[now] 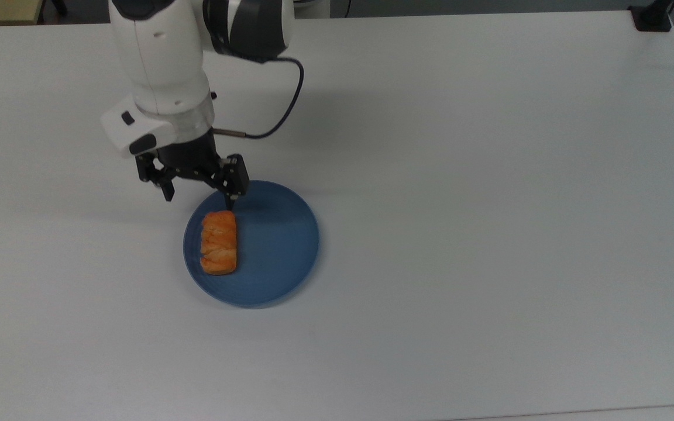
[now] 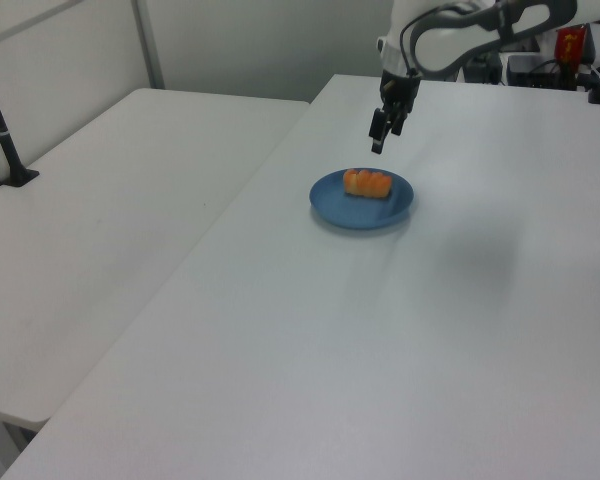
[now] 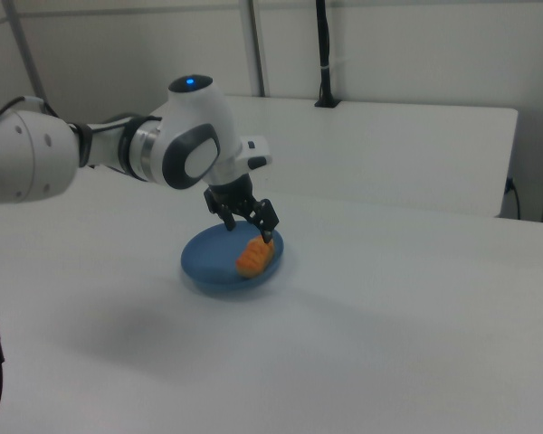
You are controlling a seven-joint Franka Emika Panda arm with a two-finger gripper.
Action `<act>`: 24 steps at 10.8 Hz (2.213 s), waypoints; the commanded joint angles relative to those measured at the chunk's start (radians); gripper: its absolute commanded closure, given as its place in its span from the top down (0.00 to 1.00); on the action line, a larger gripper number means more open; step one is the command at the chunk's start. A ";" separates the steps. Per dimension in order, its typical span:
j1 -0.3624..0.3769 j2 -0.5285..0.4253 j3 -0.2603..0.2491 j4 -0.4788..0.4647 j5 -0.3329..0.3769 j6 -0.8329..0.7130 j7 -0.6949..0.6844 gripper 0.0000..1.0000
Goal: Put the bread on the table
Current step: 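Lower the open gripper over the orange bread on the blue plate, then close the gripper on the orange bread, then lift the bread off the plate and carry it away from the plate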
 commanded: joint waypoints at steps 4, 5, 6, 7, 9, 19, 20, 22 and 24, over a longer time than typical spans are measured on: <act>0.031 0.120 -0.002 0.026 0.018 0.151 0.009 1.00; 0.036 0.126 0.001 0.025 0.017 0.151 0.006 0.98; 0.045 0.141 -0.001 0.026 0.011 0.151 0.006 0.93; 0.047 0.145 0.001 0.026 0.006 0.152 0.003 0.86; 0.058 0.152 0.001 0.026 0.004 0.152 -0.005 0.54; 0.051 0.080 -0.013 0.080 0.000 0.100 -0.058 0.00; 0.044 0.060 -0.014 0.094 0.000 0.044 -0.069 0.00; 0.012 0.030 -0.017 0.150 0.007 -0.094 -0.146 0.00; -0.016 0.020 -0.078 0.200 0.018 -0.148 -0.250 0.00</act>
